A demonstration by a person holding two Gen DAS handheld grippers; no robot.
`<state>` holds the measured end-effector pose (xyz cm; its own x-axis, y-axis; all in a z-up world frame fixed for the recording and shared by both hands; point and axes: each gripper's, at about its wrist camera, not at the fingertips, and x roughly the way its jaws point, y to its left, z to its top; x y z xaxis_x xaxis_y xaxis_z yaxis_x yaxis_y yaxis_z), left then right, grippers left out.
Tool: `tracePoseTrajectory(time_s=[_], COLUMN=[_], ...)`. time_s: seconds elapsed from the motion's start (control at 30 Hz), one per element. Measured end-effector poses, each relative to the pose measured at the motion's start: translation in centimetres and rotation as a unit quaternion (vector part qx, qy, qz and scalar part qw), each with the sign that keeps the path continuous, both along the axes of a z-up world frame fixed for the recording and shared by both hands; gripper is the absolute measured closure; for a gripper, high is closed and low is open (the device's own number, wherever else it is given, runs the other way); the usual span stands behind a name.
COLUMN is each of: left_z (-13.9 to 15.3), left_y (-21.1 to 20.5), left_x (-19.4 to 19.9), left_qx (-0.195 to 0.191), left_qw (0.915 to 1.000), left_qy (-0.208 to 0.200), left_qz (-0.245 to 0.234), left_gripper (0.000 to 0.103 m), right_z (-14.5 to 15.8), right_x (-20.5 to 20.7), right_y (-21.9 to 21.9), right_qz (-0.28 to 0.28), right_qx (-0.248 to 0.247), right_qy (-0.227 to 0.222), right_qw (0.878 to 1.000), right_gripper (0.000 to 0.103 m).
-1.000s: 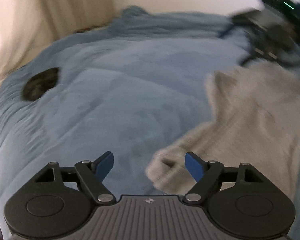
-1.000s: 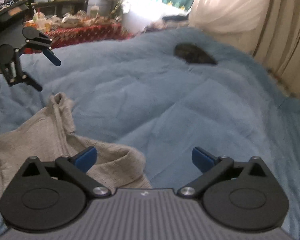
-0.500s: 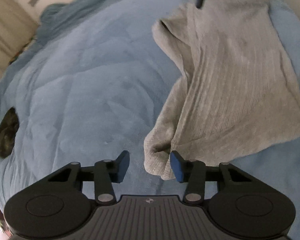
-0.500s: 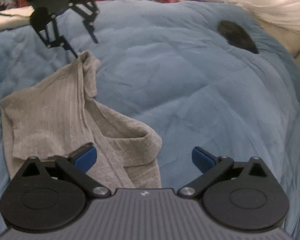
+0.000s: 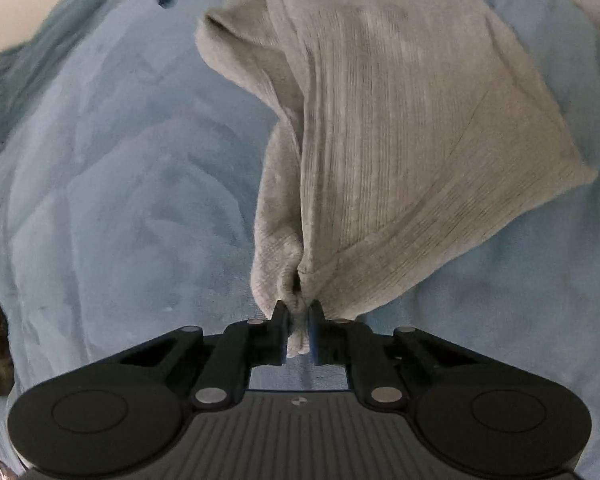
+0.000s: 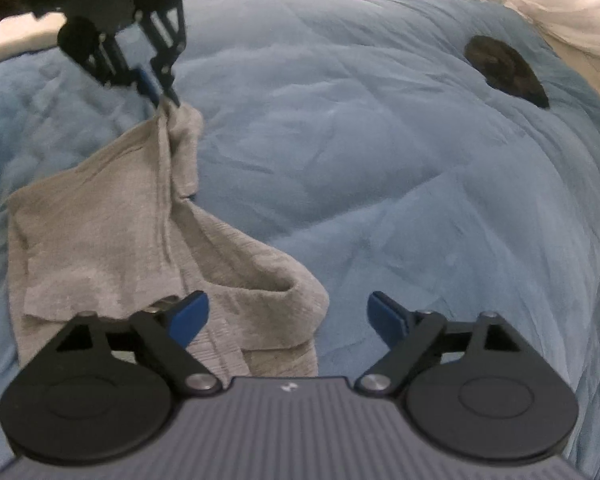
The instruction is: Fold clothes
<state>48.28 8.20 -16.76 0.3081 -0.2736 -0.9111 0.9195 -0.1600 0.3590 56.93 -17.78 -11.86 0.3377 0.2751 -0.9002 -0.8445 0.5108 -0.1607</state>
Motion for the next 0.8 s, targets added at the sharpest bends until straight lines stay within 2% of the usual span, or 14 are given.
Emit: tracePoseTrajectory(time_s=[0.13, 0.3, 0.4, 0.43, 0.47, 0.5, 0.57, 0.73, 0.8], left_z=[1.9, 4.1, 5.2, 5.3, 5.2, 5.1, 4.9, 5.2, 5.4], left_y=[1.1, 0.7, 0.3, 0.2, 0.1, -0.1, -0.4, -0.9, -0.9], left_x=[-3.8, -7.8, -10.4, -10.9, -11.2, -11.5, -12.2, -12.7, -12.8], left_qx=[-0.003, -0.015, -0.03, -0.034, -0.036, -0.037, -0.04, -0.058, -0.061], left_qw=[0.9994, 0.9991, 0.999, 0.9989, 0.9989, 0.9988, 0.9986, 0.9976, 0.9976], left_qy=[-0.032, -0.039, -0.033, -0.029, -0.029, -0.029, -0.031, -0.024, -0.02], left_qz=[-0.011, 0.008, 0.011, 0.012, 0.013, 0.014, 0.017, 0.029, 0.027], left_gripper=[0.094, 0.094, 0.094, 0.094, 0.094, 0.094, 0.094, 0.094, 0.095], right_z=[0.4, 1.2, 2.1, 2.4, 2.4, 2.4, 2.0, -0.3, -1.3], right_x=[-1.0, -1.9, -2.8, -3.1, -3.1, -3.1, -2.6, -1.5, -1.0], right_y=[0.9, 1.8, 2.8, 3.5, 4.3, 5.1, 6.6, 9.8, 10.8], right_qz=[0.03, 0.032, 0.044, 0.055, 0.056, 0.056, 0.041, 0.012, 0.021], right_qx=[-0.01, -0.004, 0.019, 0.03, 0.037, 0.045, 0.063, 0.091, 0.095], right_qy=[-0.006, -0.011, -0.008, -0.002, 0.007, 0.017, 0.044, 0.07, 0.077], right_qw=[0.999, 0.999, 0.999, 0.998, 0.998, 0.997, 0.996, 0.993, 0.992], right_gripper=[0.023, 0.023, 0.024, 0.028, 0.041, 0.064, 0.09, 0.09, 0.09])
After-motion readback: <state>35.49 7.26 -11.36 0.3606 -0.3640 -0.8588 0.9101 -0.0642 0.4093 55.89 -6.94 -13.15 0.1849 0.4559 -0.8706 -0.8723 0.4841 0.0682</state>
